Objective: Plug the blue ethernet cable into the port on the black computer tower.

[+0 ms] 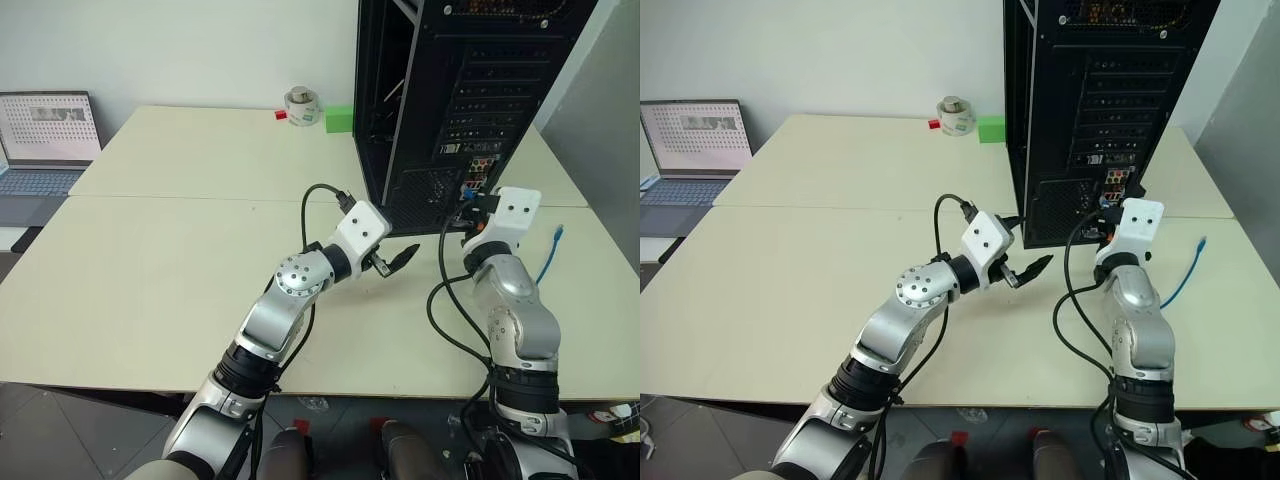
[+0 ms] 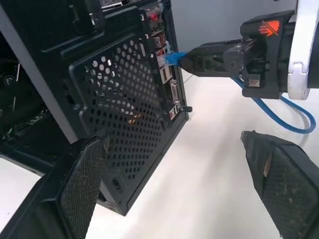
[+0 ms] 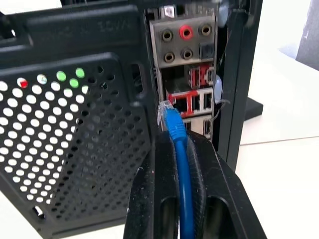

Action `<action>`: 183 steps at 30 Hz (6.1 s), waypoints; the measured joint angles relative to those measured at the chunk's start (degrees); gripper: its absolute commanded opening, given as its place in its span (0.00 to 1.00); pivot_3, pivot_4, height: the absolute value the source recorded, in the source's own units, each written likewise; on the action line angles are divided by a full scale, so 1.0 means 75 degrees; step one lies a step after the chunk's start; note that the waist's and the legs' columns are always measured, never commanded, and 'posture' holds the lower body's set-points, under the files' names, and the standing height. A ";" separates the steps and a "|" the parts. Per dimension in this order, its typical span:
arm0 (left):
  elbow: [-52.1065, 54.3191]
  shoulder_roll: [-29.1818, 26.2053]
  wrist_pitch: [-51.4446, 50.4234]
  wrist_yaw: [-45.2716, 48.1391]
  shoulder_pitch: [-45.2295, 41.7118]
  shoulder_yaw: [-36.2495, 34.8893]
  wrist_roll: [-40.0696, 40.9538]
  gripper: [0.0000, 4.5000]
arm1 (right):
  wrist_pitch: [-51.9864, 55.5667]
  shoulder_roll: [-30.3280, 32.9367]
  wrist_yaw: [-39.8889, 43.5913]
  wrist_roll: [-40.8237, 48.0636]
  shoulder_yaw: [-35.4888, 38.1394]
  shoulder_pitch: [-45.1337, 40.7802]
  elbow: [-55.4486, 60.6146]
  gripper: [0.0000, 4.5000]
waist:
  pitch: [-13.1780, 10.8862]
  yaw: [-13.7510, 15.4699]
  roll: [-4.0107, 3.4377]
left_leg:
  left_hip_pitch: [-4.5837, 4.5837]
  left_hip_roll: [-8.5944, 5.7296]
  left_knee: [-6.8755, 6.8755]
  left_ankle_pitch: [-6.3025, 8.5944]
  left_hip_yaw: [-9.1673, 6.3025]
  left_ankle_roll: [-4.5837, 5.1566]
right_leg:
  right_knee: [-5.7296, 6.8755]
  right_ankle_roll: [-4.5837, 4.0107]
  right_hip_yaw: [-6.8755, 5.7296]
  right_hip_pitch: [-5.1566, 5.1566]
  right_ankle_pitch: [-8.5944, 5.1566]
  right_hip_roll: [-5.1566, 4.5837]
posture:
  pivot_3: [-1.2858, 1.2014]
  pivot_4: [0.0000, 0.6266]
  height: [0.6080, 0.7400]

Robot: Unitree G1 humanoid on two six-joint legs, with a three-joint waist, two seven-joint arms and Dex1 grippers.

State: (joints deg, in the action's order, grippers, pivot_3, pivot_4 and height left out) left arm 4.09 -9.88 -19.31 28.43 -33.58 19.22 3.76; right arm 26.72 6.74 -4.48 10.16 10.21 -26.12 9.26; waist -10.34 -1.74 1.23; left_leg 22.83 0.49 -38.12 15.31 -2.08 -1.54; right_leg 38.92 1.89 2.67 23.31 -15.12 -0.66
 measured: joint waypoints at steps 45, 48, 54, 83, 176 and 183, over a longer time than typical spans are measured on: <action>0.0005 0.0005 0.0006 0.0127 0.0007 -0.0098 -0.0143 0.99 | -0.0357 0.0000 -0.0272 -0.0835 -0.0336 -0.0327 -0.0696 0.00 | 0.0001 -0.0131 -0.0002 | -0.0011 0.0009 0.0002 0.0000 0.0015 0.0001 | 0.0006 0.0000 0.0016 0.0001 0.0000 0.0008 | 0.52 0.24 1.00; 0.0005 0.0005 0.0006 0.0128 0.0007 -0.0100 -0.0162 0.99 | -0.0384 -0.0023 -0.0270 -0.0899 -0.0342 -0.0307 -0.0695 0.00 | 0.0001 -0.0132 -0.0002 | -0.0011 0.0009 0.0003 0.0000 0.0015 0.0001 | 0.0006 0.0000 0.0016 0.0001 0.0000 0.0008 | 0.52 0.24 1.00; 0.0004 0.0006 0.0008 0.0127 0.0007 -0.0135 -0.0168 0.99 | -0.0415 -0.0105 -0.0301 -0.0898 -0.0313 -0.0216 -0.0548 0.00 | 0.0001 -0.0128 -0.0002 | -0.0007 0.0008 0.0005 0.0000 0.0009 0.0001 | 0.0003 0.0000 0.0011 0.0001 0.0000 0.0008 | 0.52 0.24 1.00; -0.0013 0.0003 0.0009 0.0139 0.0007 -0.0157 -0.0275 0.99 | 0.0015 -0.0352 -0.0531 -0.0867 -0.0113 -0.0238 -0.0117 0.00 | 0.0001 -0.0057 -0.0002 | -0.0003 0.0004 0.0007 0.0000 0.0006 0.0001 | -0.0003 0.0000 0.0007 0.0002 0.0000 0.0004 | 0.52 0.24 1.00; -0.0029 0.0013 0.0095 0.0179 0.0007 -0.0166 -0.0288 1.00 | -0.0113 -0.0438 -0.0370 -0.0882 -0.0242 -0.0939 -0.1236 0.22 | 0.0001 -0.0235 -0.0004 | -0.0020 0.0020 0.0013 0.0000 0.0035 0.0001 | 0.0006 0.0000 0.0039 0.0007 0.0000 0.0023 | 0.52 0.24 1.00; -0.0259 -0.0074 0.0147 0.0209 -0.0053 -0.0279 -0.0285 1.00 | 0.0182 -0.0117 0.0155 -0.0737 -0.0275 -0.0738 -0.1065 0.57 | 0.0001 -0.0170 -0.0004 | -0.0004 0.0012 0.0017 0.0000 0.0028 0.0001 | -0.0003 0.0000 0.0031 0.0013 0.0000 0.0013 | 0.52 0.24 1.00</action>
State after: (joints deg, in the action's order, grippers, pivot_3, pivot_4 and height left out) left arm 2.14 -10.43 -18.20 30.00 -33.98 17.13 1.62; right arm 28.09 5.86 -3.32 4.63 8.15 -31.66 1.28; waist -10.34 -3.01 1.20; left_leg 22.80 0.58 -37.99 15.31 -1.87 -1.54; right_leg 38.89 1.89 2.91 23.41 -15.12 -0.56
